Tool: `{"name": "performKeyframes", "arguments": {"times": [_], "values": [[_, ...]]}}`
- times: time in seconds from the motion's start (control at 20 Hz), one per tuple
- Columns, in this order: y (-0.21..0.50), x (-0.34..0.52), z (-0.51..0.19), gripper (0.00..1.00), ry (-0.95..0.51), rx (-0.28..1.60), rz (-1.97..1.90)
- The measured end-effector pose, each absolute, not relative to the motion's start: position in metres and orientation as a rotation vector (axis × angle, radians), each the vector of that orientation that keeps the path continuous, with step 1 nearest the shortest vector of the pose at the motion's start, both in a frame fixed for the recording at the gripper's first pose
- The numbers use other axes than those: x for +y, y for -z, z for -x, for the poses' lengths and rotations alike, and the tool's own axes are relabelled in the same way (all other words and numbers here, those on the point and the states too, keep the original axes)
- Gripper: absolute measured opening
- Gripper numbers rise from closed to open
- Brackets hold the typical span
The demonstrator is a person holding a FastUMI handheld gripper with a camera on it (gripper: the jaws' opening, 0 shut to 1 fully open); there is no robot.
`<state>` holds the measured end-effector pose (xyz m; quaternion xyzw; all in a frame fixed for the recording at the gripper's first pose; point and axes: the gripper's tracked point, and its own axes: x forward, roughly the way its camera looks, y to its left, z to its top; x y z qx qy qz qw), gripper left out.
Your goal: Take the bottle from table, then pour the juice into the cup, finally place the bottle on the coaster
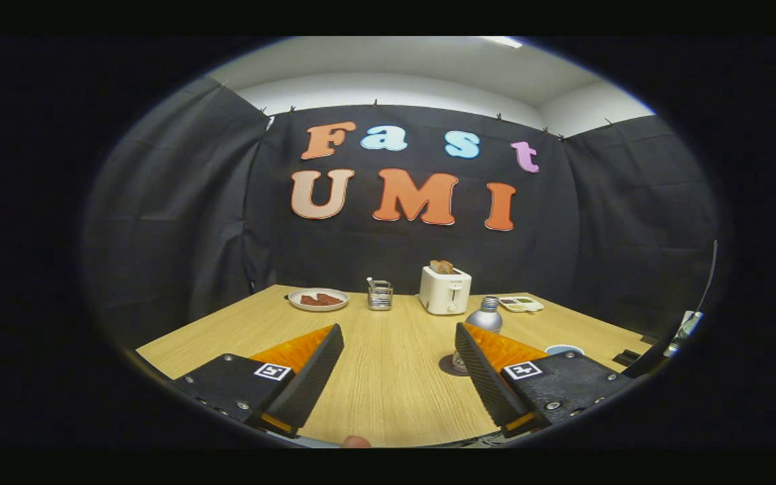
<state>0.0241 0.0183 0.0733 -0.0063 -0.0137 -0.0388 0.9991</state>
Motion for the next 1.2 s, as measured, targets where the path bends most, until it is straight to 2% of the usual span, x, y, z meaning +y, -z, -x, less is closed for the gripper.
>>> {"name": "performKeyframes", "arguments": {"times": [0.65,0.9,1.0,1.2], "values": [[-0.074,-0.034,-0.01,0.98,0.162,-0.086,-0.063],[-0.094,-0.007,-0.012,0.98,-0.114,-0.166,-0.127],[-0.104,-0.028,-0.017,0.98,-0.104,-0.235,-0.142],[-0.1,-0.046,-0.024,0.98,-0.108,-0.245,-0.109]]}}
